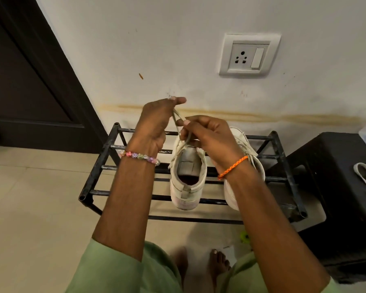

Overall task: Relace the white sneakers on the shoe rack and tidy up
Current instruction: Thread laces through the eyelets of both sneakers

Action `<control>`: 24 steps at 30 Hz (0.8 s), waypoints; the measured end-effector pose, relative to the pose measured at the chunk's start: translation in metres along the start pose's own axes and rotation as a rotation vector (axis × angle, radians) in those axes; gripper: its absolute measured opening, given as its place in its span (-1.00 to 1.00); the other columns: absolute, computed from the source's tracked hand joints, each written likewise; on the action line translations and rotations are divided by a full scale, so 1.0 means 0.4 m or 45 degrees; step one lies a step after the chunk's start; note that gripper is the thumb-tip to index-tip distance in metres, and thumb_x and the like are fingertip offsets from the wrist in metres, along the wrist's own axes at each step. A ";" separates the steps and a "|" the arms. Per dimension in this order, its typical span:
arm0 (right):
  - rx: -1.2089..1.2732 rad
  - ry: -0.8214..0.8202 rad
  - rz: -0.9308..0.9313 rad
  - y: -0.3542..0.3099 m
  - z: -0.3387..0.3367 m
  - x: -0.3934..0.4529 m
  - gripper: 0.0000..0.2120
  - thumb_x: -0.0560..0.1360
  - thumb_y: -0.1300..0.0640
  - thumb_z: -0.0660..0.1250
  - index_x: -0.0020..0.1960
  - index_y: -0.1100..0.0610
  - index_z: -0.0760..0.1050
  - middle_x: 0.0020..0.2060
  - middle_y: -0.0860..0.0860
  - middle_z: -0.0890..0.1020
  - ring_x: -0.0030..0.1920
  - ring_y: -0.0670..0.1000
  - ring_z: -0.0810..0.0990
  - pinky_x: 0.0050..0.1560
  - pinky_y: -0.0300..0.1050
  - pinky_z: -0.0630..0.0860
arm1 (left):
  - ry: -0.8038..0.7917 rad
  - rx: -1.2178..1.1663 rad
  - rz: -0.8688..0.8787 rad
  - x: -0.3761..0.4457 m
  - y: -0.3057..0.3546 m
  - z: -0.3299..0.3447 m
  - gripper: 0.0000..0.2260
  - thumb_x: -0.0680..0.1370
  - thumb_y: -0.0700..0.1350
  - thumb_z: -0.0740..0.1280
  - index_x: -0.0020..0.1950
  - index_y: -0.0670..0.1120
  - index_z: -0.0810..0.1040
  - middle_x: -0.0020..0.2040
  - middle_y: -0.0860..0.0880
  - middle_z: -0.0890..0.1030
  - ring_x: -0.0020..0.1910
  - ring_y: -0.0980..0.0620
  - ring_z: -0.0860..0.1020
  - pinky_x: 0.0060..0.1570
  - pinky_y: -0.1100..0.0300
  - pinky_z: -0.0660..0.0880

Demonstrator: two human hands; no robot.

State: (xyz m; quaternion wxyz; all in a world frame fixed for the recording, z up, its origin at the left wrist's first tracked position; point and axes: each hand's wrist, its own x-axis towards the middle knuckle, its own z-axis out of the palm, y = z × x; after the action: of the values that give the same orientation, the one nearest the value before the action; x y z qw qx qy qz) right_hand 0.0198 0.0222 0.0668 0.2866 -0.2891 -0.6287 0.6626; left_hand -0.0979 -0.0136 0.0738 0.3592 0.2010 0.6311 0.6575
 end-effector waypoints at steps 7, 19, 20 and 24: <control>0.073 0.092 0.179 -0.043 -0.125 -0.004 -0.88 0.52 0.31 0.29 -0.15 0.23 0.59 -0.40 0.04 0.55 -0.38 -0.05 0.51 -0.24 -0.19 0.59 | 0.366 -0.239 -0.267 0.051 -0.084 -0.107 -0.80 0.63 -0.09 0.17 0.04 0.03 0.59 -0.01 0.06 0.55 0.02 0.11 0.52 -0.01 0.14 0.32; -0.240 0.070 0.125 0.022 -0.099 0.026 -0.84 0.45 0.37 0.37 -0.20 0.15 0.59 -0.38 -0.02 0.65 -0.40 -0.17 0.52 -0.41 -0.35 0.46 | 0.166 0.976 0.255 0.024 -0.096 -0.027 -0.35 0.39 0.31 0.34 0.34 -0.05 0.36 0.28 -0.06 0.44 0.28 -0.04 0.43 0.26 -0.02 0.35; -0.254 0.076 0.109 0.024 -0.093 0.028 -0.86 0.44 0.38 0.37 -0.20 0.16 0.57 -0.38 0.00 0.65 -0.44 -0.19 0.51 -0.43 -0.35 0.45 | -0.030 0.874 0.308 0.012 -0.078 -0.007 -0.41 0.44 0.29 0.32 0.34 -0.01 0.38 0.28 -0.03 0.46 0.29 0.00 0.43 0.25 0.04 0.36; -0.262 0.066 0.028 0.026 -0.090 0.031 -0.81 0.44 0.46 0.32 -0.15 0.20 0.57 -0.35 0.11 0.59 -0.44 -0.16 0.52 -0.45 -0.30 0.47 | -0.671 0.579 0.166 -0.019 -0.039 0.026 -0.68 0.58 0.06 0.25 0.13 -0.14 0.61 0.02 -0.11 0.65 0.00 -0.04 0.61 0.05 0.14 0.53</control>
State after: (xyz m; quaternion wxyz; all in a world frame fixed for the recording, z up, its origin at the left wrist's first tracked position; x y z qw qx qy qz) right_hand 0.0381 0.0550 0.0547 0.2644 -0.3409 -0.6826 0.5899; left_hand -0.0820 -0.0127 0.0612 0.4133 0.4784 0.6327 0.4472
